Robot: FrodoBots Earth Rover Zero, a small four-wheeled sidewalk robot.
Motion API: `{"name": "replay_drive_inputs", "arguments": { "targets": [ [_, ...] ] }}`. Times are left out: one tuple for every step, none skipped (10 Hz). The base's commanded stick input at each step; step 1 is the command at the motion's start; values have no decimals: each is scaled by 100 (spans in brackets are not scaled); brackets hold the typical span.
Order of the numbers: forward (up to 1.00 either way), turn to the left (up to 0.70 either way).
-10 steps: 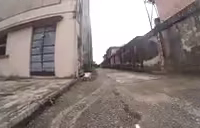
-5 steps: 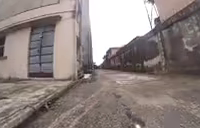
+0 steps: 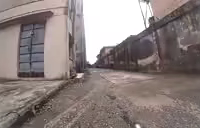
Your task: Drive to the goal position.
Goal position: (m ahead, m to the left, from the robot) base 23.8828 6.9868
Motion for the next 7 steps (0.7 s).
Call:
{"name": "replay_drive_inputs", "arguments": {
  "targets": [
    [30,0],
    [30,0],
    [30,0],
    [30,0],
    [30,0],
    [30,0],
    [30,0]
  ]
}}
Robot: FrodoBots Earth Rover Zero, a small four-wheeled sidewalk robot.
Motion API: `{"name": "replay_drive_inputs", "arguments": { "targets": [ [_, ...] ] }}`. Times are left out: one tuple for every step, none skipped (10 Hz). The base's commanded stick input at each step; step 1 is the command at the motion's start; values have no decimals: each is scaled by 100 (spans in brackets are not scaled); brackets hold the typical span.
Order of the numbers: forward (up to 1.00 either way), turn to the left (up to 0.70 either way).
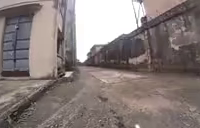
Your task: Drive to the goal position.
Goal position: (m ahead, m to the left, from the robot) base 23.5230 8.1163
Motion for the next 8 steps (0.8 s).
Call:
{"name": "replay_drive_inputs", "arguments": {
  "targets": [
    [30,0],
    [30,0],
    [30,0],
    [30,0],
    [30,0],
    [30,0],
    [30,0],
    [30,0]
  ]
}}
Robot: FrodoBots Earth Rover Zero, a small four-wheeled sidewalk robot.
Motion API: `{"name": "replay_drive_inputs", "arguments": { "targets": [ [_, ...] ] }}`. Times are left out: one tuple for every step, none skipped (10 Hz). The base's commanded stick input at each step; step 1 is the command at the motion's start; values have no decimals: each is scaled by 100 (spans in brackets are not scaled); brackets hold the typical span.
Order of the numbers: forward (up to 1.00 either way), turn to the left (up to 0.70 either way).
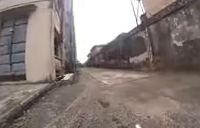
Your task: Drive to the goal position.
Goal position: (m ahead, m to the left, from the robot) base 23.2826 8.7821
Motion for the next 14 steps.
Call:
{"name": "replay_drive_inputs", "arguments": {
  "targets": [
    [30,0],
    [30,0],
    [30,0],
    [30,0],
    [30,0],
    [30,-21],
    [30,-52],
    [30,-60],
    [30,-60],
    [30,-60],
    [30,-56],
    [30,-27],
    [30,0],
    [30,0]
  ]
}}
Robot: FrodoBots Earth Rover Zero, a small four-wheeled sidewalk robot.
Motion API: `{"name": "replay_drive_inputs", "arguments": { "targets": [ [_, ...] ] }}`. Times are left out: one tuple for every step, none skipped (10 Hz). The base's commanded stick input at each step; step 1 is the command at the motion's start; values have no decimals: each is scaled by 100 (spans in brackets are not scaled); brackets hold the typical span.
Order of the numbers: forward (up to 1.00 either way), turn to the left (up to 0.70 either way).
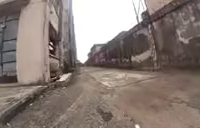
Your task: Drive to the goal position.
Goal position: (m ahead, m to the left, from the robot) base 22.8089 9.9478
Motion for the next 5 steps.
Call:
{"name": "replay_drive_inputs", "arguments": {
  "targets": [
    [30,0],
    [30,0],
    [30,0],
    [30,0],
    [30,0]
  ]
}}
